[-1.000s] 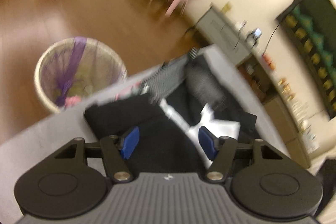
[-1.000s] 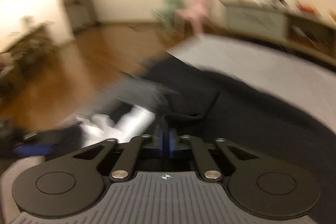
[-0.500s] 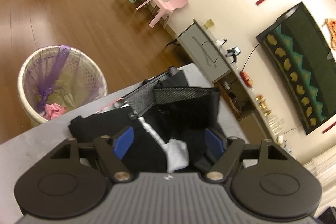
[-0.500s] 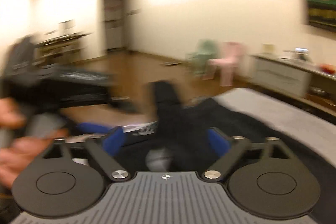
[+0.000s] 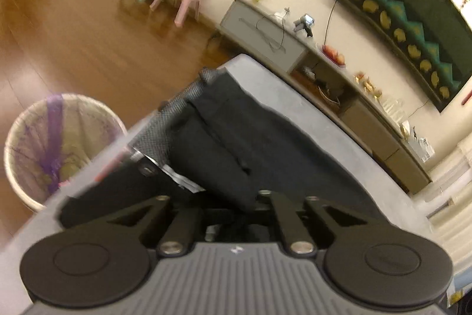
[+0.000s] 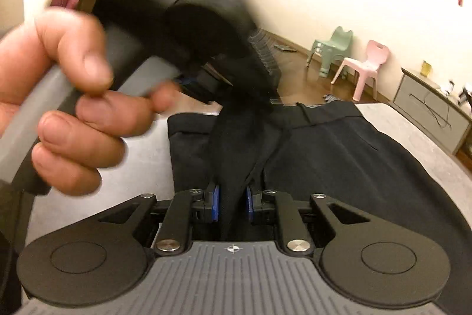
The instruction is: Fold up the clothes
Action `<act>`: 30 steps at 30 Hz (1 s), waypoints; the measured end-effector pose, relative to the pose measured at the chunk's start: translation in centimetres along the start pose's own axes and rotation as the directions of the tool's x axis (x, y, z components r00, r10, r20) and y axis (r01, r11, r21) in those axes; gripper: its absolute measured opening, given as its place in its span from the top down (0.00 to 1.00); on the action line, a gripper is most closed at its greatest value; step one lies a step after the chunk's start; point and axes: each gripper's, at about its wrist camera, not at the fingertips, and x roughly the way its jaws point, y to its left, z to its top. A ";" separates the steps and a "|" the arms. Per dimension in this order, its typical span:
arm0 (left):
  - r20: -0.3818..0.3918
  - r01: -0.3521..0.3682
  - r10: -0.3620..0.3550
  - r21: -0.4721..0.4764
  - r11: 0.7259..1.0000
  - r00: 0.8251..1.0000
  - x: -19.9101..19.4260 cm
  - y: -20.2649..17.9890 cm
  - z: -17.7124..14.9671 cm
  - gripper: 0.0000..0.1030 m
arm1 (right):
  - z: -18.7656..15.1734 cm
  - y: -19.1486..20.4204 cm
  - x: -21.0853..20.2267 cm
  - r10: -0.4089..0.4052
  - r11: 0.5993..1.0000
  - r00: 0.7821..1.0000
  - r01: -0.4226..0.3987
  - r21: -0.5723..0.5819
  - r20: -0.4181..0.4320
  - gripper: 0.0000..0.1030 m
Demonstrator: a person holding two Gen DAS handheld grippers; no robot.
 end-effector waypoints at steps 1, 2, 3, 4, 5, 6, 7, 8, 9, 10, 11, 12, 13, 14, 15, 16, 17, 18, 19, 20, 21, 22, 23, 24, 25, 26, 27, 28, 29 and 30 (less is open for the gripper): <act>0.000 0.002 -0.002 -0.040 0.999 1.000 -1.0 1.6 -0.3 0.97 | 0.2 -0.7 -0.8 0.015 0.999 1.000 -0.015 0.044 0.001 0.50; -0.011 -0.001 0.000 -0.084 0.996 1.000 -1.7 3.3 -0.8 0.95 | 0.4 -1.4 -1.7 0.030 0.996 1.000 -0.030 0.088 0.003 0.28; -0.048 -0.035 0.030 -0.114 0.993 0.998 -1.5 4.8 -1.1 0.89 | 0.2 -2.0 -2.6 0.043 0.991 0.999 -0.043 0.129 0.005 0.18; -0.071 -0.060 0.050 -0.141 0.988 0.996 -1.2 5.9 -1.3 0.82 | -0.4 -2.5 -3.6 0.056 0.985 0.998 -0.055 0.162 0.000 0.13; -0.089 -0.080 0.066 -0.167 0.983 0.994 -0.8 7.1 -1.3 0.79 | -1.3 -3.0 -4.4 0.071 0.979 0.997 -0.066 0.190 -0.016 0.13; -0.081 -0.076 0.061 -0.193 0.978 0.995 -1.0 7.5 -1.2 0.74 | -2.3 -3.4 -5.1 0.077 0.975 0.996 -0.068 0.213 -0.035 0.13; -0.066 -0.065 0.052 -0.218 0.974 0.996 -1.2 7.7 -1.1 0.64 | -3.4 -3.7 -5.7 0.070 0.973 0.996 -0.056 0.225 -0.056 0.13; -0.051 -0.054 0.042 -0.243 0.969 0.998 -1.5 7.9 -1.0 0.54 | -4.6 -3.9 -6.5 0.052 0.971 0.996 -0.032 0.236 -0.077 0.13; -0.043 -0.048 0.039 -0.237 0.970 0.998 -1.6 7.6 -0.9 0.41 | -5.9 -4.1 -7.8 0.021 0.969 0.995 0.003 0.249 -0.095 0.13; -0.036 -0.045 0.038 -0.222 0.974 0.999 -1.7 7.1 -0.9 0.35 | -7.0 -4.3 -9.1 -0.004 0.962 0.994 0.033 0.271 -0.107 0.13; -0.043 -0.057 0.049 -0.185 0.981 0.998 -1.3 6.3 -0.9 0.37 | -8.1 -4.6 -10.6 -0.027 0.953 0.993 0.061 0.298 -0.115 0.13; -0.043 -0.078 0.073 -0.139 0.987 0.996 -1.0 5.6 -0.9 0.67 | -9.1 -5.2 -12.4 -0.053 0.939 0.991 0.090 0.332 -0.119 0.13; -0.041 -0.102 0.099 -0.093 0.990 0.994 -0.8 5.1 -0.8 0.89 | -10.2 -6.1 -13.9 -0.087 0.923 0.988 0.129 0.363 -0.130 0.13; -0.030 -0.126 0.124 -0.089 0.988 0.992 -0.7 5.4 -0.7 0.92 | -11.4 -7.0 -15.5 -0.120 0.904 0.983 0.167 0.393 -0.141 0.13; -0.017 -0.151 0.150 -0.096 0.984 0.989 -0.7 5.8 -0.5 0.92 | -12.5 -7.9 -17.1 -0.152 0.883 0.976 0.204 0.422 -0.154 0.13; -0.030 -0.162 0.160 -0.120 0.979 0.987 -0.4 6.5 -0.4 0.92 | -13.7 -8.8 -18.7 -0.183 0.860 0.969 0.241 0.450 -0.167 0.13; -0.046 -0.171 0.166 -0.132 0.976 0.985 -0.1 6.9 -0.6 0.92 | -14.9 -9.7 -20.3 -0.214 0.834 0.960 0.277 0.477 -0.182 0.13; -0.053 -0.180 0.175 -0.111 0.977 0.983 0.1 6.7 -0.7 0.92 | -16.1 -10.6 -21.8 -0.246 0.808 0.949 0.313 0.499 -0.197 0.14; -0.058 -0.189 0.184 -0.081 0.979 0.981 0.3 6.4 -0.9 0.91 | -17.4 -11.5 -23.4 -0.279 0.783 0.936 0.350 0.514 -0.213 0.14; -0.057 -0.209 0.206 -0.048 0.977 0.977 0.4 5.8 -1.0 0.91 | -18.7 -12.4 -24.9 -0.312 0.756 0.922 0.387 0.527 -0.229 0.14; -0.054 -0.224 0.222 -0.026 0.974 0.974 0.5 5.4 -1.2 0.91 | -20.0 -13.2 -26.4 -0.343 0.728 0.906 0.422 0.540 -0.246 0.14; -0.051 -0.238 0.237 -0.009 0.971 0.970 0.6 5.0 -1.3 0.91 | -21.3 -14.1 -27.9 -0.374 0.698 0.889 0.457 0.552 -0.264 0.14; -0.051 -0.256 0.256 0.005 0.967 0.965 0.7 4.7 -1.4 0.90 | -22.6 -15.0 -29.4 -0.403 0.666 0.871 0.490 0.562 -0.282 0.14; -0.052 -0.270 0.270 0.009 0.963 0.961 0.9 4.5 -1.4 0.90 | -23.7 -15.6 -30.8 -0.430 0.643 0.851 0.522 0.560 -0.301 0.15; -0.051 -0.282 0.283 0.013 0.959 0.958 1.0 4.2 -1.4 0.90 | -24.7 -16.0 -32.0 -0.453 0.636 0.832 0.553 0.538 -0.320 0.17; -0.050 -0.294 0.294 0.017 0.956 0.954 1.0 3.9 -1.3 0.90 | -25.7 -16.3 -33.2 -0.479 0.628 0.810 0.586 0.513 -0.339 0.18; -0.049 -0.305 0.306 0.020 0.952 0.951 1.1 3.6 -1.3 0.90 | -26.8 -16.8 -34.3 -0.507 0.618 0.784 0.620 0.483 -0.357 0.18; -0.047 -0.316 0.317 0.023 0.948 0.947 1.3 3.4 -1.3 0.90 | -27.9 -17.5 -35.6 -0.533 0.595 0.759 0.650 0.472 -0.375 0.18; -0.046 -0.330 0.331 0.034 0.944 0.943 1.5 3.2 -1.3 0.91 | -29.2 -18.7 -37.3 -0.554 0.550 0.735 0.676 0.490 -0.392 0.18; -0.044 -0.344 0.346 0.046 0.938 0.937 1.7 2.9 -1.2 0.91 | -30.5 -19.9 -39.0 -0.573 0.504 0.710 0.700 0.507 -0.410 0.18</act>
